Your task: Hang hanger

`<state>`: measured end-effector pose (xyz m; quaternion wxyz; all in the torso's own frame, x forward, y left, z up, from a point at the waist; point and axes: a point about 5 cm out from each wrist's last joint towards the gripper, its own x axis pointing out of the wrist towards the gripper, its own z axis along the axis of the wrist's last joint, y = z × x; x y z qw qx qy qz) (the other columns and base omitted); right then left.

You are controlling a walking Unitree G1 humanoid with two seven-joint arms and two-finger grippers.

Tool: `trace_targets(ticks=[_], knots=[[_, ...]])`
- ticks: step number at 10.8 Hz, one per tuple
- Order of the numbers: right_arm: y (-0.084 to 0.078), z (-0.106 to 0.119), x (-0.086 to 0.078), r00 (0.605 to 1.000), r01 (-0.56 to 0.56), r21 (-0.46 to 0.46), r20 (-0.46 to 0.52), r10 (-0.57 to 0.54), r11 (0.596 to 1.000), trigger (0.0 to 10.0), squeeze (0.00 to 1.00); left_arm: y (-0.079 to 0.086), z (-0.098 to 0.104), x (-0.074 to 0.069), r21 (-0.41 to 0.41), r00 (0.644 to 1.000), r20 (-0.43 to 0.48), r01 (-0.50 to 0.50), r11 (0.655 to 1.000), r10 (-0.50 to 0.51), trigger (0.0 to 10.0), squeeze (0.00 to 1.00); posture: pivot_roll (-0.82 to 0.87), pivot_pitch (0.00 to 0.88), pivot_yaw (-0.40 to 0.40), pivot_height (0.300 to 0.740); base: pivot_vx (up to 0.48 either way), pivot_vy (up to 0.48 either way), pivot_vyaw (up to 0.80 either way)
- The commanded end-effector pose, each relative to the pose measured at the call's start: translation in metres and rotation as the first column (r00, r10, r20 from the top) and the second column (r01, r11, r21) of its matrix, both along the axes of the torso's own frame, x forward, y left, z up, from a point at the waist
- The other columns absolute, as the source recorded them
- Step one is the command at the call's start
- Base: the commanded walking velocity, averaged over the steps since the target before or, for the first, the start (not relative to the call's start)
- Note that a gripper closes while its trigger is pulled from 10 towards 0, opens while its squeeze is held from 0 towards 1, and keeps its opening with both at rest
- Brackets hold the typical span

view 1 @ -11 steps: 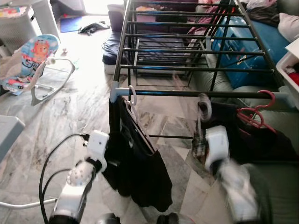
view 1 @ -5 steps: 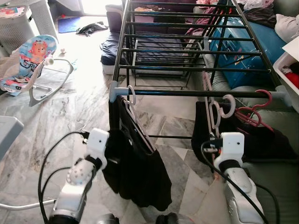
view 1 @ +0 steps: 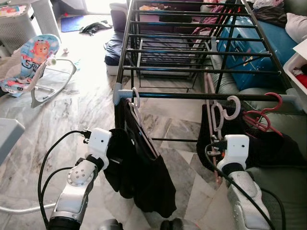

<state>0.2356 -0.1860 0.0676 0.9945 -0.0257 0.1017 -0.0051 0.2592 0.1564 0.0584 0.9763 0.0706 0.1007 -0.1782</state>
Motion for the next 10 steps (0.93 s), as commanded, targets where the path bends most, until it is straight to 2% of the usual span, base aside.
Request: trace_targets(ticks=[1,2,3,4,5,7,10], knots=[[0.0005,-0.0007,-0.003,1.0,-0.004,-0.04,-0.014,0.004,0.999,10.0,0.0,-0.001,0.0033,0.0018,0.0,1.0,0.012,-0.001,1.0,0.001,10.0,0.0,-0.09,0.0,-0.024,0.74,-0.277,0.0,0.0],[0.0016,-0.0042,-0.004,0.999,-0.023,-0.039,-0.05,0.021,0.999,10.0,0.0,-0.001,0.0033,0.0023,0.0,1.0,0.011,-0.001,1.0,0.001,10.0,0.0,-0.1,0.0,-0.023,0.74,-0.281,0.0,0.0],[-0.001,-0.0101,-0.0035,0.991,0.003,-0.086,-0.131,-0.015,0.996,10.0,0.0,-0.0011,0.004,0.004,0.003,1.0,0.011,0.003,1.0,-0.003,10.0,0.0,-0.1,0.0,-0.021,0.74,-0.311,0.0,0.0],[-0.0021,-0.0103,-0.0023,0.986,0.049,-0.041,-0.156,-0.055,0.998,10.0,0.0,-0.0019,0.0039,0.0046,0.004,1.0,0.011,0.005,1.0,-0.005,10.0,0.0,-0.1,0.0,-0.02,0.74,-0.307,0.0,0.0],[-0.0026,-0.0074,0.0015,0.99,-0.01,-0.101,-0.141,-0.004,0.995,10.0,0.0,-0.0024,0.0043,0.0058,0.005,1.0,0.012,0.007,1.0,-0.007,10.0,0.0,-0.1,0.0,-0.02,0.74,-0.311,0.0,0.0],[-0.005,-0.0092,0.0015,0.985,0.023,-0.088,-0.166,-0.037,0.996,10.0,0.0,-0.0019,0.0032,0.005,0.005,1.0,0.007,0.007,1.0,-0.007,10.0,0.0,-0.1,0.0,-0.025,0.74,-0.309,0.0,0.0],[-0.0017,-0.0093,0.0047,0.988,-0.01,-0.132,-0.152,-0.01,0.991,10.0,0.0,0.0005,0.0043,0.0068,0.017,1.0,0.014,-0.001,1.0,0.0,10.0,0.0,-0.09,0.0,-0.029,0.74,-0.309,0.0,0.0]])
